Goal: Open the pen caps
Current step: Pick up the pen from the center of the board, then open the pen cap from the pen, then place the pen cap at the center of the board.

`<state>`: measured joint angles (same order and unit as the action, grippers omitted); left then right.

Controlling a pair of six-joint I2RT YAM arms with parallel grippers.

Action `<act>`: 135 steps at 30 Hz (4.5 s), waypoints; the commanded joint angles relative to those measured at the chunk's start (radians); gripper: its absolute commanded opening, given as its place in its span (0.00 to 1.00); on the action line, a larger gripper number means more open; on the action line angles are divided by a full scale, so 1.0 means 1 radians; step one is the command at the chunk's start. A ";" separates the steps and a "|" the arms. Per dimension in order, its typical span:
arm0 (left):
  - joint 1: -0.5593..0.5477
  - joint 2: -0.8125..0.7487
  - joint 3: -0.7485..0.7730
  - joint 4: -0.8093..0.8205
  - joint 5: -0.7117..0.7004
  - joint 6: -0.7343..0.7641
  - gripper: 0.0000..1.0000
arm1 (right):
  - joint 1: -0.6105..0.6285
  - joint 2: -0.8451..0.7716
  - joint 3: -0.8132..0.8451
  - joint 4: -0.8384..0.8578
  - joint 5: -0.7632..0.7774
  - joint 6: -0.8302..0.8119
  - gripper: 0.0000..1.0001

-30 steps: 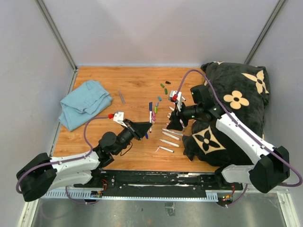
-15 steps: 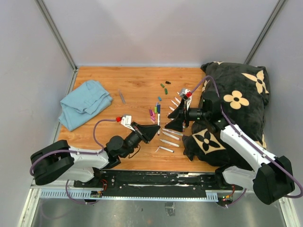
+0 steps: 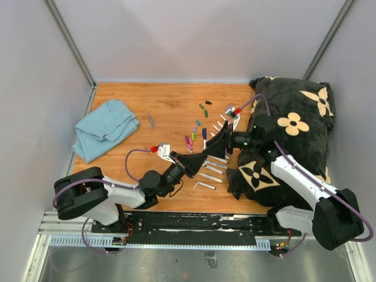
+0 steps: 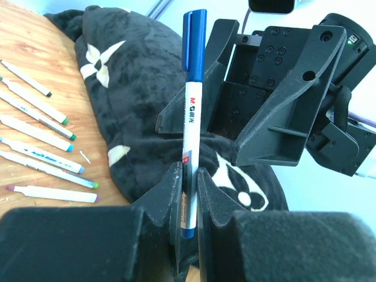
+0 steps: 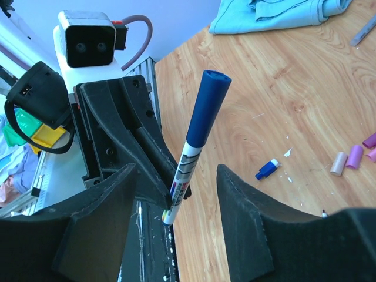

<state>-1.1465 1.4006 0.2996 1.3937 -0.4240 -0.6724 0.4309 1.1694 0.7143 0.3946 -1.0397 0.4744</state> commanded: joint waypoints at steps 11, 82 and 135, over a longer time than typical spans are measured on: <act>-0.024 0.039 0.054 0.029 -0.037 0.031 0.00 | 0.006 0.020 0.009 0.010 -0.036 0.033 0.18; 0.202 -0.212 0.130 -0.238 0.439 -0.025 0.00 | 0.020 0.112 0.189 -0.496 -0.385 -0.476 0.39; 0.639 -0.603 -0.144 -1.261 0.318 -0.498 0.00 | 0.592 0.492 0.295 -0.924 0.807 -0.849 0.14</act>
<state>-0.5129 0.7101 0.1570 0.0502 -0.1249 -1.1065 1.0142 1.6558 0.9905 -0.5373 -0.3019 -0.4072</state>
